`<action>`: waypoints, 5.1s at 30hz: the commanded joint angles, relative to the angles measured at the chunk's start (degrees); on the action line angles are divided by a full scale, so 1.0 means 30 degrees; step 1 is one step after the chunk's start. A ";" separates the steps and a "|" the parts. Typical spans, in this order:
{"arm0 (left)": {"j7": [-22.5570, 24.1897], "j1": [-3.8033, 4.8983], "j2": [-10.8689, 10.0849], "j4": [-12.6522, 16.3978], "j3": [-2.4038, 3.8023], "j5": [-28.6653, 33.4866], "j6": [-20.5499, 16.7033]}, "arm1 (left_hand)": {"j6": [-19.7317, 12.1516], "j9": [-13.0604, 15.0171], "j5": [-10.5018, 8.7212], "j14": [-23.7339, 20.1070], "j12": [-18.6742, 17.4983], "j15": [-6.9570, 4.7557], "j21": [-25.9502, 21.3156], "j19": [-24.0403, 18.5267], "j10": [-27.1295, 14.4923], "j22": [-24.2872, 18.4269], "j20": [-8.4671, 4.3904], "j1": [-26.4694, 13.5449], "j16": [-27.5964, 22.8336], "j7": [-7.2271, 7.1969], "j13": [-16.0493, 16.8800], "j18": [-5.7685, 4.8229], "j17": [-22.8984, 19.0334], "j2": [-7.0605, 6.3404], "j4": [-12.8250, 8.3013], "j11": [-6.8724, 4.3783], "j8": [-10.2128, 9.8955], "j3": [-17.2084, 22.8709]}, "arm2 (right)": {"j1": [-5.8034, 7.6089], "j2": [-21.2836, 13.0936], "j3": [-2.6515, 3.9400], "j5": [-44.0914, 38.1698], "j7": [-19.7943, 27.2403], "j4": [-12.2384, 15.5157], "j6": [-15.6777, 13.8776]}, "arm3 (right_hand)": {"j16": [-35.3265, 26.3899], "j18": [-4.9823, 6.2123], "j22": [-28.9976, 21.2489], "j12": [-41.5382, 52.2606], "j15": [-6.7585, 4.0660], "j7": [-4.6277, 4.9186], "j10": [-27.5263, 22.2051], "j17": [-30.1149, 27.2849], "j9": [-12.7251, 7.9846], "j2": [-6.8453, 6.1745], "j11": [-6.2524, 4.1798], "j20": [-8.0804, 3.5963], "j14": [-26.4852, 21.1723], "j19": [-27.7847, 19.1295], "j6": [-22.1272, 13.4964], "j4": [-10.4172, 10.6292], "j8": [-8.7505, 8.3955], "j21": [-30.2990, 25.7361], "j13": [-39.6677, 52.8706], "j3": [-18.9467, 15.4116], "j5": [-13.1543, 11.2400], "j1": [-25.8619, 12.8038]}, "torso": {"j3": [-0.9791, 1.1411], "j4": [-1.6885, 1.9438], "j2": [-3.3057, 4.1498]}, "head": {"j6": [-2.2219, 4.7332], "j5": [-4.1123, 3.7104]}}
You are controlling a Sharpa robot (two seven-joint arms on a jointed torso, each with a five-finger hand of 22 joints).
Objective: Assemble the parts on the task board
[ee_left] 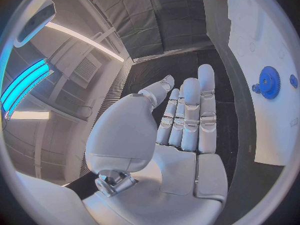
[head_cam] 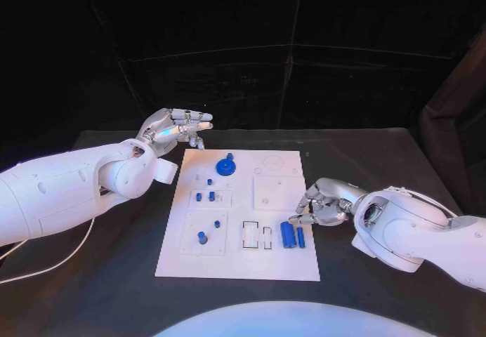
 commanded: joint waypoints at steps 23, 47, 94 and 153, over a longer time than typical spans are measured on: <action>0.0036 0.0008 -0.0156 0.0048 -0.0001 0.0065 0.0324 | -0.0162 -0.0006 -0.0052 -0.0159 0.0091 -0.0040 -0.0105 -0.0112 -0.0090 -0.0028 0.0061 0.0014 0.0075 0.0007 -0.0033 0.0243 -0.0016 0.0108 -0.0028 0.0022 0.0062 -0.0130 | -0.0408 0.1523 -0.0099 -0.2627 -0.2129 -0.0236 0.2175 | 0.0341 -0.0217 0.0331 0.0379 -0.0256 -0.0346 -0.0402 0.0318 0.1141 0.0425 -0.0220 -0.0141 0.0792 0.0174 0.0056 0.1305 0.1538 0.0243 0.1344 -0.1685 0.0228 0.0515 | -0.0020 0.0006 0.0044 | -0.0283 -0.0043; -0.0134 0.0008 -0.0296 0.0118 -0.0003 0.0065 0.0498 | -0.0155 -0.0002 -0.0053 -0.0196 0.0131 -0.0032 -0.0137 -0.0131 -0.0125 -0.0048 0.0072 -0.0020 0.0090 0.0000 -0.0034 0.0243 -0.0041 0.0117 -0.0004 0.0023 0.0089 -0.0188 | -0.1051 0.2931 -0.0143 -0.4662 -0.3191 -0.0947 0.3172 | 0.0354 -0.0253 0.0529 0.0131 -0.0240 -0.0332 -0.0551 0.0339 0.1508 0.0568 -0.0200 -0.0128 0.0760 0.0190 -0.0224 0.1544 0.1841 0.0317 0.1438 -0.2108 0.0128 0.0646 | -0.0032 -0.0014 0.0039 | -0.0332 0.0094; -0.0374 0.0008 -0.0122 0.0035 -0.0010 0.0065 0.0756 | -0.0168 -0.0003 -0.0049 -0.0224 0.0154 -0.0032 -0.0157 -0.0142 -0.0164 -0.0061 0.0075 0.0017 0.0104 -0.0001 -0.0038 0.0247 -0.0059 0.0136 -0.0023 0.0021 0.0098 -0.0200 | -0.1063 0.3504 -0.0120 0.1894 -0.2084 -0.0246 -0.2178 | 0.1197 -0.0331 0.1132 -0.0224 -0.0440 -0.0671 -0.0002 0.1516 0.2831 0.2437 -0.0485 -0.0276 0.0930 0.0335 0.0114 0.1593 0.2975 0.0635 0.2509 -0.2512 0.4404 0.0931 | -0.0100 0.0060 0.0029 | -0.0222 0.0128; -0.0455 0.0019 -0.0253 0.0077 -0.0012 0.0063 0.0807 | -0.0174 -0.0003 -0.0050 -0.0246 0.0183 -0.0033 -0.0172 -0.0148 -0.0188 -0.0071 0.0076 0.0052 0.0119 0.0003 -0.0039 0.0250 -0.0075 0.0151 -0.0044 0.0023 0.0112 -0.0212 | -0.1060 0.4703 -0.0120 -0.0533 -0.2415 -0.0656 -0.0018 | 0.0586 -0.0226 0.0551 -0.2458 -0.0441 -0.0662 0.0160 0.1027 0.3217 0.0883 -0.0473 -0.0300 0.0778 0.0010 0.0438 -0.0227 0.2251 0.0259 0.2664 -0.2394 -0.0943 0.1083 | -0.0026 -0.0080 0.0027 | -0.0396 0.0319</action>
